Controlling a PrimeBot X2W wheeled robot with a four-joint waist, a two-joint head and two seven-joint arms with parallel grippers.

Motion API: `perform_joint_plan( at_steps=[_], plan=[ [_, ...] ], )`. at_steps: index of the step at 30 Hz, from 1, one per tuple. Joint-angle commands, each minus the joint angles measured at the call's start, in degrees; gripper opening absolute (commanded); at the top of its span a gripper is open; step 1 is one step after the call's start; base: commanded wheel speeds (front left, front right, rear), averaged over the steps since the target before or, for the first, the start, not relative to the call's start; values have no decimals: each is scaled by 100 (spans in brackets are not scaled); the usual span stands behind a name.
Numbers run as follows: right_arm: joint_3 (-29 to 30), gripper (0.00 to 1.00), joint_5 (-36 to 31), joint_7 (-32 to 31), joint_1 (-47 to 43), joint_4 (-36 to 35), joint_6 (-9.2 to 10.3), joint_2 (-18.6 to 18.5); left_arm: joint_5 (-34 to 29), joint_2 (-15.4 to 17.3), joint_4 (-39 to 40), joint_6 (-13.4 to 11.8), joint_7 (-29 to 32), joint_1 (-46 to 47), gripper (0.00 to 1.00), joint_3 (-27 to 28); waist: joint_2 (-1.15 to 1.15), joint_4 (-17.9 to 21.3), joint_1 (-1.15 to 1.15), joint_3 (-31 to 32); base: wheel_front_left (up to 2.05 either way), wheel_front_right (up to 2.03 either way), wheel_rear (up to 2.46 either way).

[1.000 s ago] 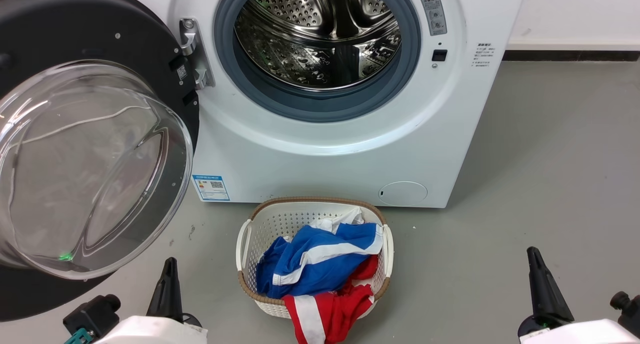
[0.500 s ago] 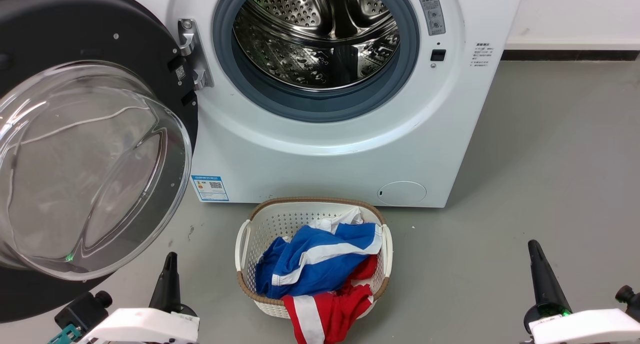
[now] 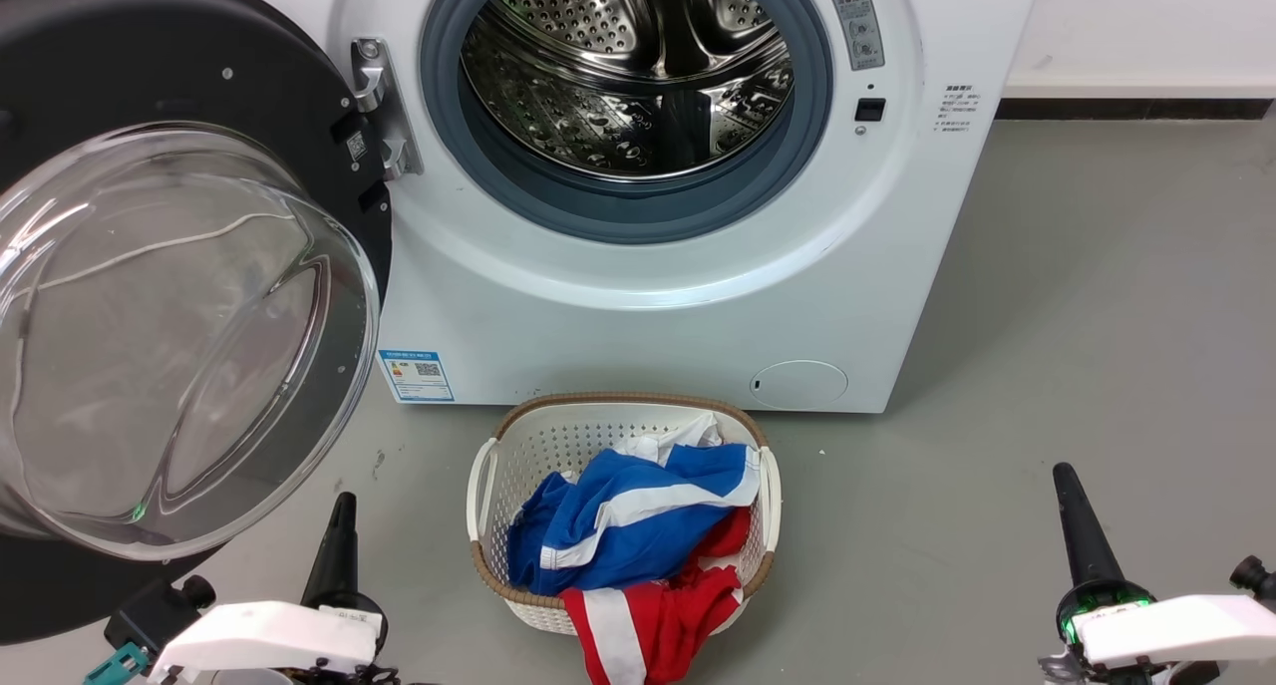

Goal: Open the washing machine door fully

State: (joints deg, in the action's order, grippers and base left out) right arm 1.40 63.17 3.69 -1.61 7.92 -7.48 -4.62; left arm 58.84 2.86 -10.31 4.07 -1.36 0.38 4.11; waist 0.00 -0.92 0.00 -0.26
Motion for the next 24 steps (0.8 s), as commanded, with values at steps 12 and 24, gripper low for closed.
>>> perform_joint_plan(
  at_steps=[12, 24],
  plan=[
    [70, 0, 837, -205, 286, 126, -2, -43, 865, 7, -63, 118, 210, 259, 0, 79, 0, 18, 0, 2, 0, 0, 0],
    [124, 0, 1464, -375, 431, 258, -2, -35, 1545, 6, -153, 184, 373, 359, 0, 126, 0, 35, 0, 3, 0, 0, 0]
  ],
)
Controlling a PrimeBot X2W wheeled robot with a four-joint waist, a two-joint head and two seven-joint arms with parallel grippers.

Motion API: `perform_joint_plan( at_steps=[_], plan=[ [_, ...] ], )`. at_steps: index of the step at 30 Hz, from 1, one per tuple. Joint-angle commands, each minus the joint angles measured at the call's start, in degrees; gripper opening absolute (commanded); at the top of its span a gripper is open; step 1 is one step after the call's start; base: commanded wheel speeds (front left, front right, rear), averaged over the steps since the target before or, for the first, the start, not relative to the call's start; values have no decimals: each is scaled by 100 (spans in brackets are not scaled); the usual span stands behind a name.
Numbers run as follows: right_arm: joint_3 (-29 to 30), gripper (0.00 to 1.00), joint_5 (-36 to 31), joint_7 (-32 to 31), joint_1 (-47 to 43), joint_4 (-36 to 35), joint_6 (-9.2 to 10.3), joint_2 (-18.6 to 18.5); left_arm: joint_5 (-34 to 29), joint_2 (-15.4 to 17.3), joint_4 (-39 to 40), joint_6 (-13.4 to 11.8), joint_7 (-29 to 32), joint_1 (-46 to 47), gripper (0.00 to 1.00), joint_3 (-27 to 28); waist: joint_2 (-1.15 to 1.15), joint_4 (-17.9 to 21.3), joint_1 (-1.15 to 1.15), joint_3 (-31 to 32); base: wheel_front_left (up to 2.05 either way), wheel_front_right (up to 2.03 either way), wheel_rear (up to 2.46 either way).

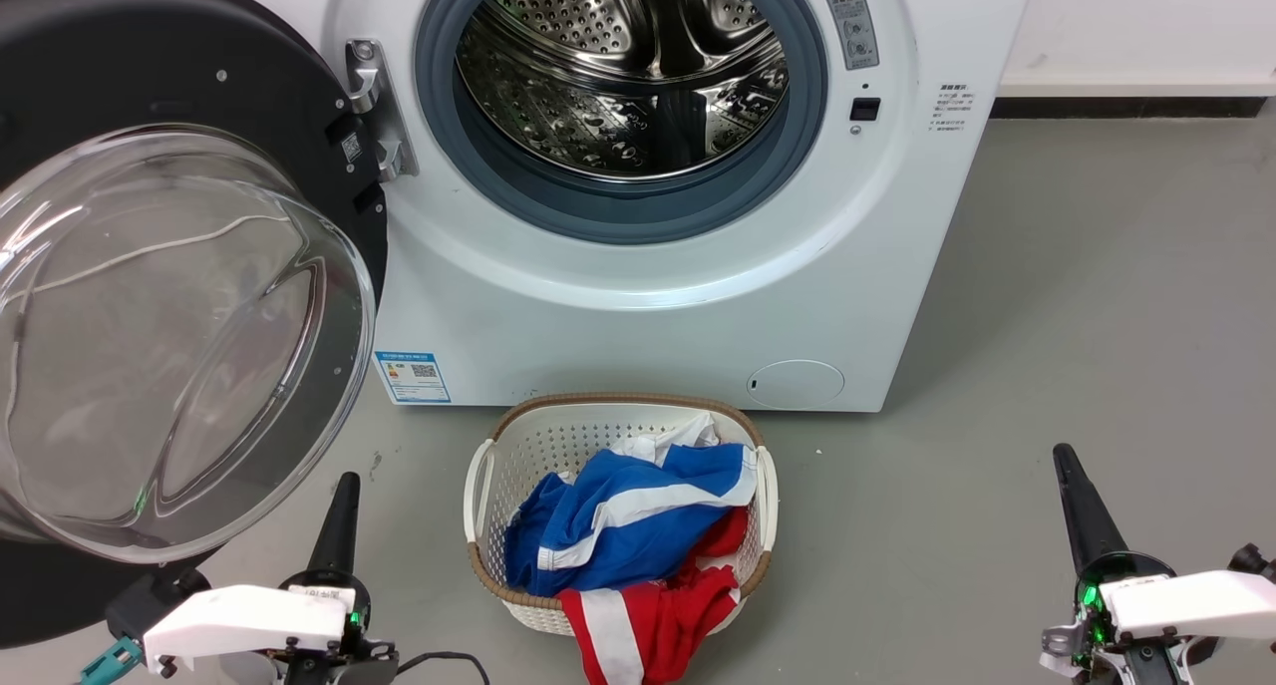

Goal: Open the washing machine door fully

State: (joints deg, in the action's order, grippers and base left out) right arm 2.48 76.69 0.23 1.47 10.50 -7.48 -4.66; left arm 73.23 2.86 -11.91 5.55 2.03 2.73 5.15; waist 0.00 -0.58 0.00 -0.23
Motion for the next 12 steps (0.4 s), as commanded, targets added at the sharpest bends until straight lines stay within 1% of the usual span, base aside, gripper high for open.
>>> perform_joint_plan(
  at_steps=[1, 5, 6, 12],
  plan=[
    [21, 0, 164, -41, 133, 9, -2, -29, 164, 6, 1, 43, 44, 132, 0, 27, 0, 3, 0, 0, 0, 0, 0],
    [39, 0, 351, -96, 177, 49, -2, -25, 371, 6, -24, 59, 96, 169, 0, 40, 0, 8, 0, 1, 0, 0, 0],
    [52, 0, 496, -140, 213, 81, -2, -21, 529, 5, -45, 72, 133, 183, 0, 50, 0, 13, 0, 1, 0, 0, 0],
    [81, 0, 764, -221, 276, 140, -2, -13, 824, 5, -84, 111, 201, 232, 0, 70, 0, 21, 0, 2, 0, 0, 0]
  ],
)
